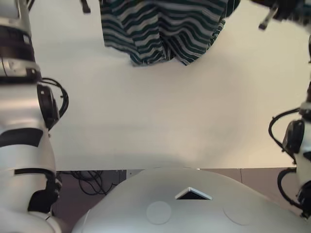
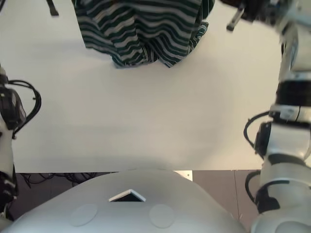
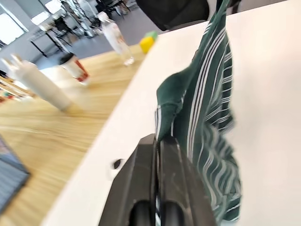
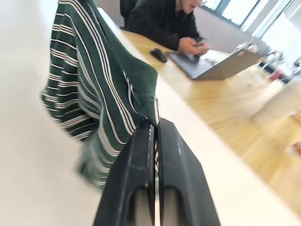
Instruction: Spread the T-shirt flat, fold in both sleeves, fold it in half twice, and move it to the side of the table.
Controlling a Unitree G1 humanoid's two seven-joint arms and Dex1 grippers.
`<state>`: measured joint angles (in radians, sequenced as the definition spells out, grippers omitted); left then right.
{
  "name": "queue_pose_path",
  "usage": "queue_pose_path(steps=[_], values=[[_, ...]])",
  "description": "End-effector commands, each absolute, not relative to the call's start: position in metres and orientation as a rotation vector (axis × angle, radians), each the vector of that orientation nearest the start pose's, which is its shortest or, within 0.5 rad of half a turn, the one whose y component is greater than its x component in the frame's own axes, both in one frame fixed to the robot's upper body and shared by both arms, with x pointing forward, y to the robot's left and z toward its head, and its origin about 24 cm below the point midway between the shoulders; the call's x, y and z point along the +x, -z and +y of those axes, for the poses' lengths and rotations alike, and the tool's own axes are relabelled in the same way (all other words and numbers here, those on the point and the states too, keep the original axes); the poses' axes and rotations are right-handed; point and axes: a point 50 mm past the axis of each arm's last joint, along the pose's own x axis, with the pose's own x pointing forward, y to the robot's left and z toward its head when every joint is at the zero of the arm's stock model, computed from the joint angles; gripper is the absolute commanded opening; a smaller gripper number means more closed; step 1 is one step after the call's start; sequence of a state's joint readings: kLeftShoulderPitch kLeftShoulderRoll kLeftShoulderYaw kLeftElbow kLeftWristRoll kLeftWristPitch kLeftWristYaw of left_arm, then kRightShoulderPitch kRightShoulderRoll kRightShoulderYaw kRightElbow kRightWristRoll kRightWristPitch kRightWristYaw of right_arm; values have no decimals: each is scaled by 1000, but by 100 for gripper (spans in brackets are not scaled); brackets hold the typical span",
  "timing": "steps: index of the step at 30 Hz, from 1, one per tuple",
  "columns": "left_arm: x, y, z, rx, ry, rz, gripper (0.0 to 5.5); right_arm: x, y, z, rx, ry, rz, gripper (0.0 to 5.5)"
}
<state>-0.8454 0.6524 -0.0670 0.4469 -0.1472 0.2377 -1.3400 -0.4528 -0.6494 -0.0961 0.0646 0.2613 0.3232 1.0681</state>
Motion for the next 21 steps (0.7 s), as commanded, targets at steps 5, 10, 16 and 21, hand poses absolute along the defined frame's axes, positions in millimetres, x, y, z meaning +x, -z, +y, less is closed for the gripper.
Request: queue_pose_path(steps=[5, 10, 16, 21], values=[[205, -193, 163, 243, 1657, 463, 0, 150, -175, -177, -76, -1389, 338, 2], [172, -168, 173, 306, 1683, 723, 0, 113, -157, -171, -32, -1406, 552, 2], [144, -138, 182, 329, 1655, 888, 0, 91, -127, -176, -18, -1224, 770, 2], [141, -130, 197, 321, 1610, 942, 83, 77, -126, -182, 73, -1200, 813, 93]])
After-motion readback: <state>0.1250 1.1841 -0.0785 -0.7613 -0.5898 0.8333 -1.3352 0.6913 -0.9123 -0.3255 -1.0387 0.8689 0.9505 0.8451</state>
